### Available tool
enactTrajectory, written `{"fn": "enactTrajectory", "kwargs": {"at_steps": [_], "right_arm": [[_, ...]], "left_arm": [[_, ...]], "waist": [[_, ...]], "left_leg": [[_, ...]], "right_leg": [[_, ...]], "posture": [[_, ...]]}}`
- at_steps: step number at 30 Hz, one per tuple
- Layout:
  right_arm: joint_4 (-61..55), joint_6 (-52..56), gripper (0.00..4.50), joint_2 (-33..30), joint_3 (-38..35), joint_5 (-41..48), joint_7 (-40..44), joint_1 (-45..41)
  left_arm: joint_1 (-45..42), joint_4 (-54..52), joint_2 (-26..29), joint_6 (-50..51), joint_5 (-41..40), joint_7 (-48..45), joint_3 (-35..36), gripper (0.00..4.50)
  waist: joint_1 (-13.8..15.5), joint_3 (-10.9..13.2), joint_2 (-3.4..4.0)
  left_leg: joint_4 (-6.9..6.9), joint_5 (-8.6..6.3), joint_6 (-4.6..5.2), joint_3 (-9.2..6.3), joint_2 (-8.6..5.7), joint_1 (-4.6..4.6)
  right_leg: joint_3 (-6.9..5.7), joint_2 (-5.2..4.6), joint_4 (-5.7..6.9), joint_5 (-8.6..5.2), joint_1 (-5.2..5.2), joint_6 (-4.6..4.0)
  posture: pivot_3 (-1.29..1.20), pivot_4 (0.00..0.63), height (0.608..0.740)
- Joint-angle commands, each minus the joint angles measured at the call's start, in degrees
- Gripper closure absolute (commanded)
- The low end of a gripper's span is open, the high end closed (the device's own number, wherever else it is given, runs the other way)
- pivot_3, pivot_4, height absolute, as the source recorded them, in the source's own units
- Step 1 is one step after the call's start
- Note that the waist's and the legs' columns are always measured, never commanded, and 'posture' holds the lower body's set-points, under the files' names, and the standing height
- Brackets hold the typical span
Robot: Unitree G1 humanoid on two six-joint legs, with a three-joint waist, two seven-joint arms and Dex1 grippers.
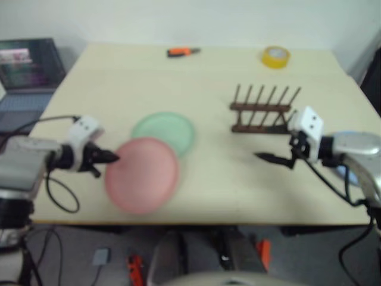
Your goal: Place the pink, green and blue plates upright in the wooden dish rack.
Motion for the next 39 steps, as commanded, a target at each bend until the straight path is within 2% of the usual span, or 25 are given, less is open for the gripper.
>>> {"fn": "enactTrajectory", "kwargs": {"at_steps": [1, 11, 15, 18, 25, 28, 32, 36, 39], "right_arm": [[-1.4, -0.1, 0.00, -0.9, -0.8, -0.4, -0.2, -0.5], [-2.7, 0.8, 0.00, -1.2, -1.4, 0.6, 0.8, 0.7], [-6.7, 2.7, 0.00, 0.6, -4.3, 7.5, 2.3, 0.0], [-10.0, 4.4, 0.00, 3.7, -4.8, 12.7, 1.0, -3.0], [-13.0, 3.4, 0.00, 9.6, 1.7, 10.2, -4.3, -11.4], [-10.7, -0.9, 0.00, 12.6, 6.2, 4.5, -6.3, -16.0], [-4.1, -6.6, 0.00, 18.6, 14.0, -5.2, -10.2, -21.8], [3.4, -15.1, 0.00, 20.8, 21.8, -18.9, -14.5, -23.6], [7.7, -20.2, 0.00, 22.4, 24.9, -25.8, -17.6, -23.7]], "left_arm": [[-0.2, -1.2, 1.8, -0.8, -1.4, -0.7, 3.1, 4.46], [2.3, -1.9, 4.0, -4.4, -6.3, -4.7, 9.2, 4.46], [0.9, -3.4, 3.3, -4.9, -9.6, -5.1, 12.8, 4.46], [-6.9, -2.7, 1.7, -3.1, -11.6, -1.7, 13.5, 4.46], [-28.6, 2.3, -2.6, 1.7, -7.6, 8.5, 5.8, 4.46], [-36.9, 6.4, -8.1, 2.7, -4.0, 14.7, 1.6, 4.46], [-44.3, 13.4, -18.9, 2.3, 0.2, 22.8, -2.2, 4.46], [-48.2, 17.6, -28.7, 5.0, 0.9, 30.6, -0.5, 4.46], [-49.3, 17.6, -33.1, 7.0, 0.9, 35.0, 0.9, 4.46]], "waist": [[0.0, 0.0, 0.01], [0.0, 0.0, 0.01], [0.0, 0.0, 0.01], [0.0, 0.0, -0.01], [0.0, 0.0, -0.07], [0.1, 0.0, -0.07], [0.1, 0.0, -0.10], [0.0, 0.0, -0.10], [-0.1, 0.0, -0.10]], "left_leg": [[0.00, 0.00, 0.00, 0.01, 0.00, 0.01], [-0.02, 0.00, -0.01, 0.01, 0.03, 0.01], [-0.02, -0.01, -0.01, 0.01, 0.04, 0.00], [0.01, 0.00, -0.01, -0.04, 0.06, -0.01], [0.08, 0.01, 0.00, 0.06, -0.03, 0.02], [0.09, 0.01, 0.00, 0.08, -0.06, -0.01], [0.13, 0.02, 0.01, 0.06, -0.05, -0.01], [0.11, 0.02, 0.00, 0.13, -0.07, -0.04], [0.10, 0.02, 0.00, 0.12, -0.07, -0.28]], "right_leg": [[0.01, 0.00, 0.00, 0.00, 0.00, 0.00], [-0.01, -0.03, -0.01, 0.01, -0.02, -0.04], [-0.01, -0.05, -0.01, 0.01, -0.03, -0.04], [-0.04, -0.05, 0.01, 0.02, -0.02, -0.04], [-0.01, 0.21, -0.03, 0.13, 0.07, 0.09], [0.00, 0.23, -0.01, 0.14, 0.05, 0.14], [0.01, 0.30, 0.01, 0.35, 0.06, 0.50], [0.11, 0.28, 0.00, 0.36, 0.01, 0.51], [0.09, 0.28, -0.01, 0.37, -0.22, 0.51]], "posture": [[0.00, 0.150, 0.740], [0.00, 0.150, 0.740], [0.00, 0.150, 0.740], [0.00, 0.150, 0.740], [0.00, 0.150, 0.740], [0.00, 0.150, 0.740], [0.00, 0.150, 0.740], [0.00, 0.150, 0.740], [0.00, 0.150, 0.740]]}}
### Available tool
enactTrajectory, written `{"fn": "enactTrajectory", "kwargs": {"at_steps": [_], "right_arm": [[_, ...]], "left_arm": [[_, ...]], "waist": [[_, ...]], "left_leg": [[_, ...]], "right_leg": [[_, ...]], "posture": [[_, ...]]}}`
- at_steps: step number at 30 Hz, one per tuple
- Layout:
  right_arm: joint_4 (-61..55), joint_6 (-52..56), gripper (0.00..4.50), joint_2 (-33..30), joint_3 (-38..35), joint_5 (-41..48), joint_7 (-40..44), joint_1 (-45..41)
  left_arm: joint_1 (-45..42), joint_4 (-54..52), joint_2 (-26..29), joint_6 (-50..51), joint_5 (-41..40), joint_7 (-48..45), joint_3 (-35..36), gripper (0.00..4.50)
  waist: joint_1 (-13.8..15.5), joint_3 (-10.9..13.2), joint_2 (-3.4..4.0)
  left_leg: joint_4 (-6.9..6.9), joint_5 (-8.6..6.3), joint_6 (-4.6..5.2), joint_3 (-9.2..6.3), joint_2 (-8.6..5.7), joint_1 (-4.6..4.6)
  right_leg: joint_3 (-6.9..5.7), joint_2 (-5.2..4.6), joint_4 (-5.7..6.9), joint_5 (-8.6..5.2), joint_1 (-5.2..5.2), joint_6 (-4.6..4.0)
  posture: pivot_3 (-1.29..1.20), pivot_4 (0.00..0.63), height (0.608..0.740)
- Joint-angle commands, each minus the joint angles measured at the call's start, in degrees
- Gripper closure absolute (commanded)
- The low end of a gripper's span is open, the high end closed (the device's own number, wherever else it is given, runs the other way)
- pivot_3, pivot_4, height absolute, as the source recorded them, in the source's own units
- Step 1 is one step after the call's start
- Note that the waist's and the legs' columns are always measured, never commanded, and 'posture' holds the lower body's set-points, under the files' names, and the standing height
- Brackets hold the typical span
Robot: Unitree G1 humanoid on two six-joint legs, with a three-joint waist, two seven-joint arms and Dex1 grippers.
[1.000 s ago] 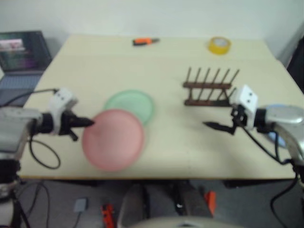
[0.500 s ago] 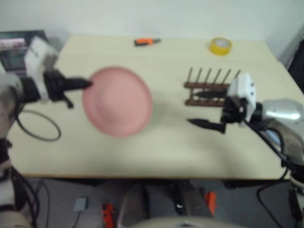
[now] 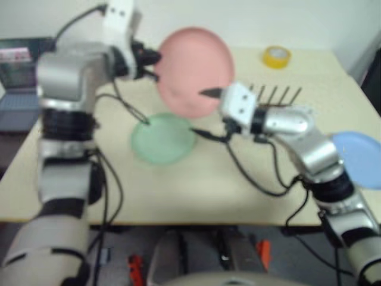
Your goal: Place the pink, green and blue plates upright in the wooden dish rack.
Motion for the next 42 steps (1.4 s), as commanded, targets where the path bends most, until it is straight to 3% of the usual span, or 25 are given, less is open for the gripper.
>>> {"fn": "enactTrajectory", "kwargs": {"at_steps": [1, 16, 19, 30, 39, 42], "right_arm": [[3.9, -8.2, 0.00, 1.1, 3.1, -9.5, -4.0, -1.2], [15.0, -18.5, 0.00, 5.7, 5.3, -22.7, -5.8, -0.8], [17.6, -20.5, 0.65, 6.6, 5.3, -25.4, -7.6, -1.5], [21.9, -23.5, 4.46, 8.4, 3.6, -28.5, -10.4, -3.1], [21.0, -24.1, 4.46, 8.7, 1.9, -28.0, -11.0, -2.5], [20.8, -24.7, 4.50, 8.4, 1.6, -28.0, -11.4, -2.3]], "left_arm": [[-3.4, -2.0, -2.6, 2.5, 0.1, 4.8, 3.1, 4.46], [-3.2, -6.3, -3.7, 12.3, -2.0, 8.6, 7.3, 4.46], [-2.8, -7.7, -3.9, 14.1, -2.5, 9.0, 7.9, 4.50], [-2.2, -8.5, -3.9, 15.5, -3.6, 8.7, 7.5, 4.50], [-0.5, -8.0, -0.1, 11.9, -1.3, 5.7, 1.3, 4.50], [-0.4, -7.3, -0.1, 11.1, -1.2, 5.8, 1.9, 3.82]], "waist": [[-0.2, 0.0, 0.00], [-0.4, 0.0, -0.01], [-0.4, 0.0, -0.01], [-0.4, 0.0, -0.01], [-0.4, 0.0, -0.01], [-0.4, 0.0, -0.01]], "left_leg": [[0.00, 0.01, -0.01, 0.02, 0.00, -0.13], [0.09, 0.28, -0.31, 0.01, -0.04, -0.18], [0.08, 0.31, -0.34, 0.00, -0.03, -0.16], [0.06, 0.34, -0.38, 0.00, -0.03, -0.15], [0.05, 0.34, -0.39, -0.01, -0.03, -0.14], [0.06, 0.35, -0.40, -0.01, -0.03, -0.14]], "right_leg": [[0.02, 0.00, 0.05, 0.03, -0.18, -0.04], [0.14, 0.05, 0.84, 0.00, -0.64, -0.02], [0.14, 0.05, 0.89, 0.00, -0.64, -0.03], [0.15, 0.05, 0.91, 0.04, -0.66, -0.11], [0.14, 0.05, 0.92, 0.05, -0.66, -0.12], [0.14, 0.05, 0.92, 0.14, -0.66, -0.29]], "posture": [[0.00, 0.150, 0.740], [0.00, 0.150, 0.740], [0.00, 0.150, 0.740], [0.00, 0.150, 0.740], [0.00, 0.150, 0.740], [0.00, 0.150, 0.740]]}}
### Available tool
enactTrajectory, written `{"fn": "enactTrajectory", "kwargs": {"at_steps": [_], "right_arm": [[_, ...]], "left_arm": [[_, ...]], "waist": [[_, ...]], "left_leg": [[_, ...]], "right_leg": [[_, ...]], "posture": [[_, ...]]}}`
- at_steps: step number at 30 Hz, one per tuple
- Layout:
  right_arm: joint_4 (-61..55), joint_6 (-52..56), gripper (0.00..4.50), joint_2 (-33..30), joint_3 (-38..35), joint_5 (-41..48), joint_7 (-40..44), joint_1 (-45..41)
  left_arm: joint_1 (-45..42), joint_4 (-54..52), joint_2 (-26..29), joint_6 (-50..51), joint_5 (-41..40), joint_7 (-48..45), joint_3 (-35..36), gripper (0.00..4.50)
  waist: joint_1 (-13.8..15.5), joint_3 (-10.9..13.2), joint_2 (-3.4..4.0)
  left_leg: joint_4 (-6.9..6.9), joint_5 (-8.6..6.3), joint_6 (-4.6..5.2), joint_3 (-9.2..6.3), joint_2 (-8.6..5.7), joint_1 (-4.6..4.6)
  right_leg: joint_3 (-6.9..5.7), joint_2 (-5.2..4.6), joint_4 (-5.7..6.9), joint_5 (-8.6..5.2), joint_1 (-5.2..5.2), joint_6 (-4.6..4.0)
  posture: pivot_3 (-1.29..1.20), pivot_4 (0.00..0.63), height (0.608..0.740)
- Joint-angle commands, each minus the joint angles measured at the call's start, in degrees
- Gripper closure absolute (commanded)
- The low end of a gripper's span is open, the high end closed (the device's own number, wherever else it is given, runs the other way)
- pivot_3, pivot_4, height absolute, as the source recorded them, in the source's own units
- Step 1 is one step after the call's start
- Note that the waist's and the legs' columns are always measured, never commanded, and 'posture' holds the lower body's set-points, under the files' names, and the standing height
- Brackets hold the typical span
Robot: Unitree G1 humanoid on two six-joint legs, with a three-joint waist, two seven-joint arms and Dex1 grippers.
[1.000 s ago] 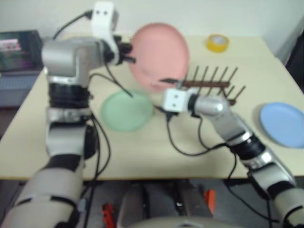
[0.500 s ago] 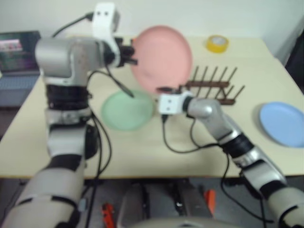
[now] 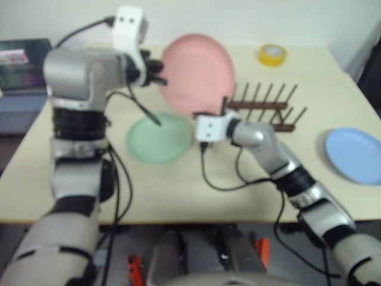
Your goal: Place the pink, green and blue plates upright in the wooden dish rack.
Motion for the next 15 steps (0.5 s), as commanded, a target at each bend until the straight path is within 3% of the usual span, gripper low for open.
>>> {"fn": "enactTrajectory", "kwargs": {"at_steps": [1, 8, 12, 15], "right_arm": [[-1.8, -1.4, 4.50, -0.2, -3.2, 0.6, -1.3, -0.8], [-2.0, -2.7, 4.50, 0.4, -4.1, 0.8, -1.2, -1.2], [-2.8, -3.0, 4.50, 0.9, -5.1, 2.7, -0.6, -1.2], [-3.9, -4.0, 4.50, 1.3, -8.3, 8.2, 1.5, -2.3]], "left_arm": [[0.0, -1.6, 0.7, -2.0, 0.3, -0.9, 0.0, 3.52], [0.6, -1.5, 7.2, -6.4, 0.7, -6.4, -0.1, 1.05], [2.8, -6.5, 15.0, -14.1, -2.8, -16.0, 3.9, 1.05], [11.3, -11.7, 21.8, -29.7, -4.7, -24.6, 12.9, 1.05]], "waist": [[0.0, 0.0, 0.00], [-0.6, 0.0, 0.00], [-1.2, 0.0, 0.00], [-1.5, 0.0, 0.00]], "left_leg": [[0.00, 0.00, 0.00, 0.00, 0.00, 0.00], [-0.03, 0.00, 0.00, 0.00, 0.02, 0.00], [-0.06, 0.00, -0.01, 0.02, 0.03, 0.00], [-0.09, 0.00, -0.02, 0.03, 0.06, 0.00]], "right_leg": [[0.00, 0.00, 0.00, 0.00, 0.00, 0.00], [0.00, 0.02, 0.02, -0.02, -0.04, -0.02], [0.01, 0.01, 0.01, -0.02, -0.07, -0.05], [0.00, 0.00, -0.01, -0.05, -0.08, -0.10]], "posture": [[0.00, 0.150, 0.740], [0.00, 0.150, 0.740], [0.00, 0.150, 0.740], [0.00, 0.150, 0.740]]}}
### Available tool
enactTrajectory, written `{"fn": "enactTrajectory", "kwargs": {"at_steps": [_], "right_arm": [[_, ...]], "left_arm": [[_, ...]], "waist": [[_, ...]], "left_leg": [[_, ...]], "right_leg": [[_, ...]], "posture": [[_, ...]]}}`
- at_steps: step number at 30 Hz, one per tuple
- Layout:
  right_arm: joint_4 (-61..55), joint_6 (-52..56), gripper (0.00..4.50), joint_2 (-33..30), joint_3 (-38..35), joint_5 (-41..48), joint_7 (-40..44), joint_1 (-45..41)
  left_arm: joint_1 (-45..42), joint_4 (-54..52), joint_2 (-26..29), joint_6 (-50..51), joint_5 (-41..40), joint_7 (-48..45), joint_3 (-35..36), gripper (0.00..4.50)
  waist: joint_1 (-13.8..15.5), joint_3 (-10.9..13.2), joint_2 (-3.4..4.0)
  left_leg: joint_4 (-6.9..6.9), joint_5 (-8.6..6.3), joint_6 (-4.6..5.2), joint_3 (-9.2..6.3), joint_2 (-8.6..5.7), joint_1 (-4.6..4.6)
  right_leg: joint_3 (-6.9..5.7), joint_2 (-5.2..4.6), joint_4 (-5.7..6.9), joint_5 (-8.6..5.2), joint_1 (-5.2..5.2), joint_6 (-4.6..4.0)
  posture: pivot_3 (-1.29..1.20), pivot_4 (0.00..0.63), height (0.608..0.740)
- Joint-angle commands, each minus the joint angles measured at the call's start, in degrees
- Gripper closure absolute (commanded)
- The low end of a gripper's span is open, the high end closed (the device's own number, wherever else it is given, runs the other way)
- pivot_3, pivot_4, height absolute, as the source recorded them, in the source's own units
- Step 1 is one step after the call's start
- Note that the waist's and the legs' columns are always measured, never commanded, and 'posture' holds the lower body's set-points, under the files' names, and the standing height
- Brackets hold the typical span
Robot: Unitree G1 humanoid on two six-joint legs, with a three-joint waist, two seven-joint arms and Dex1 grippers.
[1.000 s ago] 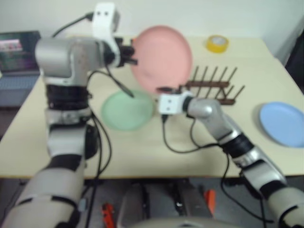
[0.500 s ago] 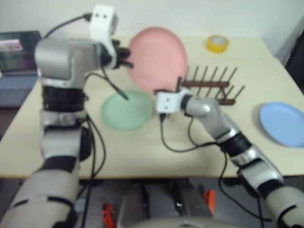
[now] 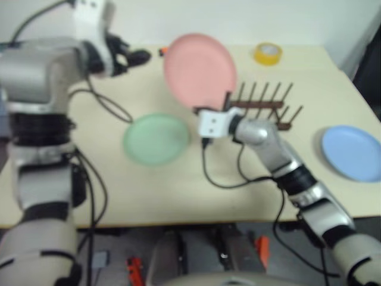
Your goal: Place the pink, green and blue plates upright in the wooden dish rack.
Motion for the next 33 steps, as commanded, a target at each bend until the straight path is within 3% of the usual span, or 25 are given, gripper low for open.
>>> {"fn": "enactTrajectory", "kwargs": {"at_steps": [1, 4, 6, 11, 15, 19, 22, 27, 33], "right_arm": [[-4.2, -2.4, 4.50, 0.4, -5.7, 7.7, 2.3, -2.4], [-6.8, -1.3, 4.50, 0.7, -11.2, 16.3, 4.7, -3.6], [-9.2, 1.4, 4.50, 0.3, -16.2, 23.5, 6.6, -5.0], [-11.6, 13.3, 4.50, -2.9, -26.2, 37.4, 9.4, -8.2], [-2.6, 29.0, 4.50, -10.8, -40.4, 52.4, 9.8, -14.3], [3.8, 34.1, 4.50, -15.7, -45.0, 57.3, 12.0, -16.2], [9.2, 39.8, 4.50, -17.9, -48.8, 61.5, 11.8, -17.6], [11.2, 50.5, 4.50, -20.8, -51.4, 68.3, 14.8, -16.3], [13.7, 51.7, 4.50, -22.1, -50.6, 66.7, 14.5, -13.5]], "left_arm": [[8.3, -7.0, 6.0, -18.3, -2.8, -9.9, 12.0, 1.05], [19.4, -10.3, 8.7, -22.4, -7.5, -17.8, 19.4, 1.05], [25.0, -12.3, 7.1, -24.6, -11.0, -19.9, 23.1, 1.05], [32.5, -17.8, 4.1, -27.4, -11.3, -19.5, 19.0, 1.05], [30.0, -22.1, -1.9, -26.6, -9.3, -15.7, 7.2, 1.05], [24.7, -19.7, -4.0, -24.3, -5.6, -12.7, 0.3, 1.05], [20.8, -18.4, -6.2, -20.8, -2.6, -9.6, -5.4, 1.05], [19.4, -19.5, -7.8, -15.3, -3.0, -8.3, -8.7, 1.05], [18.0, -20.1, -9.6, -8.9, -4.5, -6.3, -9.1, 1.05]], "waist": [[-0.3, 0.0, 0.00], [-0.1, 0.0, 0.00], [0.4, 0.0, -0.01], [2.0, -0.3, -0.44], [3.3, -0.3, -0.48], [3.1, -0.3, -0.49], [2.1, -0.3, -0.35], [0.9, -0.3, -0.19], [0.8, -0.2, -0.18]], "left_leg": [[-0.03, 0.00, 0.00, 0.02, 0.01, 0.01], [-0.05, 0.00, -0.01, -0.02, 0.06, 0.02], [-0.01, 0.00, -0.01, -0.04, 0.06, 0.02], [0.10, 0.07, 0.10, -0.05, 0.04, 0.02], [0.10, 0.15, 0.24, 0.07, 0.01, 0.11], [0.03, 0.22, 0.35, 0.29, 0.11, 0.12], [-0.09, 0.21, 0.36, 0.30, 0.13, 0.15], [-0.30, 0.20, 0.38, 0.32, 0.12, 0.07], [-0.29, 0.20, 0.37, 0.24, 0.09, -0.02]], "right_leg": [[0.02, -0.02, 0.01, -0.02, -0.02, -0.04], [-0.08, -0.05, 0.03, -0.06, -0.01, -0.15], [-0.14, -0.05, 0.05, -0.09, 0.03, -0.19], [-0.24, -0.17, 0.01, -0.15, 0.20, -0.40], [-0.32, -0.37, -0.17, -0.05, 0.49, -0.56], [-0.31, -0.65, -0.40, 0.03, 0.57, -0.65], [-0.27, -0.25, -0.41, 0.03, 0.55, -0.63], [-0.19, -0.14, -0.33, 0.09, 0.27, -0.24], [-0.22, -0.01, -0.23, -0.09, 0.13, -0.01]], "posture": [[0.00, 0.150, 0.740], [0.00, 0.150, 0.740], [0.00, 0.150, 0.740], [0.00, 0.150, 0.740], [0.00, 0.150, 0.740], [0.00, 0.150, 0.740], [0.00, 0.150, 0.740], [0.00, 0.150, 0.740], [0.00, 0.150, 0.740]]}}
